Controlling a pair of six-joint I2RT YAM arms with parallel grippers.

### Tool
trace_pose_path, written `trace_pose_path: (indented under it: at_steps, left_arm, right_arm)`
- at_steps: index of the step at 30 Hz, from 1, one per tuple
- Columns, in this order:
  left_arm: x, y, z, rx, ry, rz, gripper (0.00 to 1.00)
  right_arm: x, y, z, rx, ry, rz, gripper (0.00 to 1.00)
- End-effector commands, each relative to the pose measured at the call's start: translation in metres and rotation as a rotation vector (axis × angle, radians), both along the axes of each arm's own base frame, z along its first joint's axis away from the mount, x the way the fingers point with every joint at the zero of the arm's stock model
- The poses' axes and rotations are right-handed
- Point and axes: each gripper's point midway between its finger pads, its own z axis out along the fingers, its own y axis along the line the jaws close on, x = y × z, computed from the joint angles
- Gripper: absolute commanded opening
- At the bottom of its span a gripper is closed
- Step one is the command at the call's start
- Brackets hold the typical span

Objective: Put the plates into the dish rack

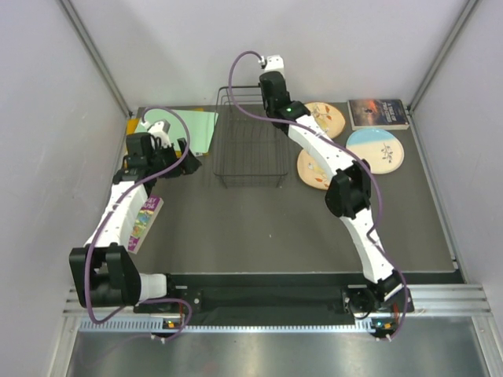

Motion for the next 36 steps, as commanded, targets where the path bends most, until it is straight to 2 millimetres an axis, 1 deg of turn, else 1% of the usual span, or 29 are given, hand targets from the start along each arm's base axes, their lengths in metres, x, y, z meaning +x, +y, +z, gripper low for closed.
trace_pose_path:
  at_steps: [1,4,6,7,9,12,18,19,20,21,22,23,24,25,26,27,28,29,30,31,32,33,34,35,36]
  left_arm:
    - [0.006,-0.002,0.005,-0.024,-0.031,-0.008,0.87]
    - [0.008,-0.001,0.007,-0.022,-0.033,-0.005,0.87]
    - [0.008,-0.001,0.007,-0.02,-0.033,-0.005,0.87]
    - [0.009,-0.001,0.006,-0.022,-0.03,-0.002,0.87]
    - [0.011,0.0,0.005,-0.022,-0.031,0.002,0.87]
    - [0.013,-0.001,0.001,-0.028,-0.02,0.006,0.87]
    - [0.016,0.0,-0.004,-0.032,-0.008,0.008,0.87]
    - [0.017,0.0,-0.004,-0.033,-0.008,0.009,0.87]
    - [0.017,0.0,-0.005,-0.033,-0.006,0.009,0.87]
    - [0.018,0.0,-0.006,-0.034,-0.003,0.009,0.87]
    - [0.018,-0.001,-0.006,-0.037,0.0,0.004,0.87]
    - [0.018,-0.002,-0.007,-0.039,0.002,0.004,0.87]
    - [0.019,-0.002,-0.007,-0.042,0.002,0.002,0.87]
    - [0.02,-0.003,-0.007,-0.047,0.003,0.0,0.87]
    - [0.021,-0.003,-0.006,-0.049,0.0,-0.004,0.87]
    - [0.021,-0.004,-0.004,-0.051,-0.006,-0.008,0.87]
    - [0.021,-0.005,-0.004,-0.054,-0.006,-0.013,0.87]
    - [0.022,-0.005,-0.002,-0.052,-0.014,-0.013,0.87]
    - [0.024,-0.005,0.0,-0.051,-0.019,-0.014,0.87]
    - [0.024,-0.004,0.0,-0.045,-0.023,-0.016,0.86]
    - [0.025,-0.003,0.001,-0.04,-0.029,-0.016,0.86]
    - [0.027,-0.003,0.006,-0.032,-0.044,-0.019,0.86]
    - [0.028,-0.001,0.008,-0.02,-0.055,-0.017,0.86]
    - [0.029,0.002,0.01,-0.003,-0.064,-0.006,0.85]
    - [0.031,0.005,0.019,0.013,-0.087,0.01,0.85]
  right_arm:
    - [0.011,0.001,0.071,0.146,-0.197,-0.038,0.0]
    - [0.013,0.003,0.052,0.147,-0.157,-0.043,0.0]
    - [0.012,0.007,0.034,0.156,-0.114,-0.045,0.0]
    - [0.011,0.009,0.03,0.159,-0.102,-0.043,0.0]
    - [0.01,0.013,0.012,0.161,-0.066,-0.05,0.0]
    - [0.009,0.017,-0.005,0.155,-0.037,-0.052,0.0]
    - [0.011,0.02,-0.026,0.145,-0.008,-0.057,0.0]
    - [0.011,0.021,-0.027,0.145,-0.009,-0.052,0.0]
    - [0.012,0.023,-0.029,0.139,-0.005,-0.04,0.02]
    - [0.012,0.024,-0.031,0.135,0.0,-0.034,0.09]
    - [0.011,0.026,-0.031,0.136,0.002,-0.022,0.31]
    - [0.011,0.026,-0.032,0.123,0.004,-0.012,0.44]
    - [0.01,0.026,-0.024,0.122,-0.004,-0.005,0.58]
    - [0.009,0.025,-0.02,0.116,-0.009,0.002,0.79]
    - [0.007,0.022,-0.018,0.094,-0.009,0.005,0.85]
    - [0.003,0.018,0.002,0.101,-0.034,0.005,0.93]
    - [0.002,0.013,0.014,0.104,-0.046,0.01,1.0]
    - [-0.001,0.009,0.017,0.091,-0.043,0.024,1.0]
    - [-0.008,0.003,0.048,0.112,-0.078,0.037,1.0]
    - [-0.011,-0.003,0.048,0.108,-0.067,0.053,1.0]
    - [-0.015,-0.008,0.057,0.117,-0.076,0.063,1.0]
    - [-0.028,-0.016,0.091,0.141,-0.118,0.079,1.0]
    - [-0.031,-0.027,0.101,0.143,-0.127,0.084,1.0]
    - [-0.035,-0.038,0.097,0.14,-0.108,0.071,1.0]
    - [-0.047,-0.055,0.123,0.164,-0.137,0.061,1.0]
